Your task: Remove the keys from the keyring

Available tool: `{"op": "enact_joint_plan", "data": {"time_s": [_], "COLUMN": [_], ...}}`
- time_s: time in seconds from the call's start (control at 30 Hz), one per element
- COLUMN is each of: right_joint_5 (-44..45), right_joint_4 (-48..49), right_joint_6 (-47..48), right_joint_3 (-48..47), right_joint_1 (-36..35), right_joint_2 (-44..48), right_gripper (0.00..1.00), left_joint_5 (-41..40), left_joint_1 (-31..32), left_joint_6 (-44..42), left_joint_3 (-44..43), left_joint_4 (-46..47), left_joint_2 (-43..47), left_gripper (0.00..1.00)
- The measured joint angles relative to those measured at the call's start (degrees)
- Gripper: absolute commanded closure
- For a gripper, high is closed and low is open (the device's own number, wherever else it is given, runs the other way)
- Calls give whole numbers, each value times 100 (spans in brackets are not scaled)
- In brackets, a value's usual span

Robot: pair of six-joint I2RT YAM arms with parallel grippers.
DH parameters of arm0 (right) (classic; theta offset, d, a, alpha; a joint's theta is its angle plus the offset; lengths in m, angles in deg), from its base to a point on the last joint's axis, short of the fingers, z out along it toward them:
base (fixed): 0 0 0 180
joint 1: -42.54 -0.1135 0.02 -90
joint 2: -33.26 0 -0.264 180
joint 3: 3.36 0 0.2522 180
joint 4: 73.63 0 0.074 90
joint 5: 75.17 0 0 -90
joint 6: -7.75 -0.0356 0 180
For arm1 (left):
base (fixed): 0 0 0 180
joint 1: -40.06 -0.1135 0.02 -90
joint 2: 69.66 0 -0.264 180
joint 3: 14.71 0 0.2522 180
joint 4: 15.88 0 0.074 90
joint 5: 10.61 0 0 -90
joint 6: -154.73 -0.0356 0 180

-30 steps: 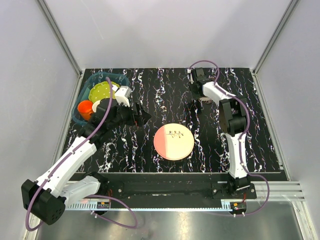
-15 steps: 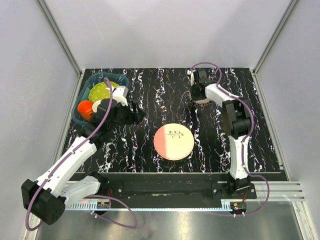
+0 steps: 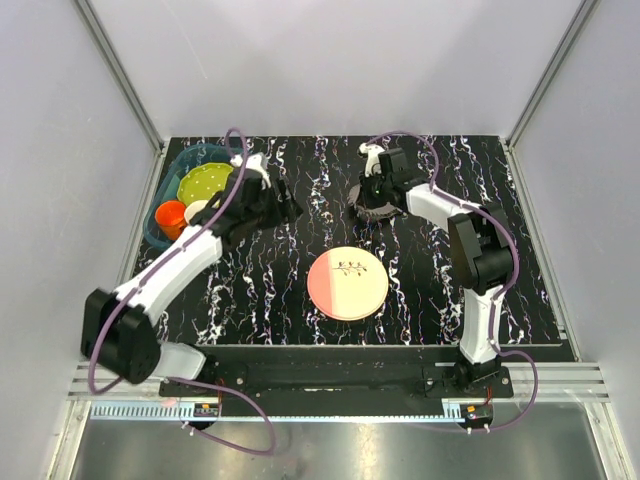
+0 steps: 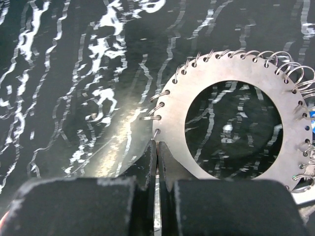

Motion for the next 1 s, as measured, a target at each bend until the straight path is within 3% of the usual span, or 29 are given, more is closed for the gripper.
{"op": "enact_joint_plan", "data": {"time_s": [0.37,0.73,1.0], "right_joint_5": [-710,-1102,-1259], "right_joint_4": [1390,2723,3244], "right_joint_6": [-551,-1263,-1585], "right_joint_3": [979,1589,1993], "right_joint_1": [-256,-256,-258], "right_joint_2": [529,686,686], "right_gripper": [100,100,100], "left_joint_5": [824,1226,1718], "left_joint_1": [-118,-247,-284], "left_joint_6": [597,1414,2162], "left_joint_3": [-1823,-2133,-2234], "left_joint_4": [494,1207,1926], "left_joint_2": [-2411,-3797,-4441], "left_gripper": [24,24,30]}}
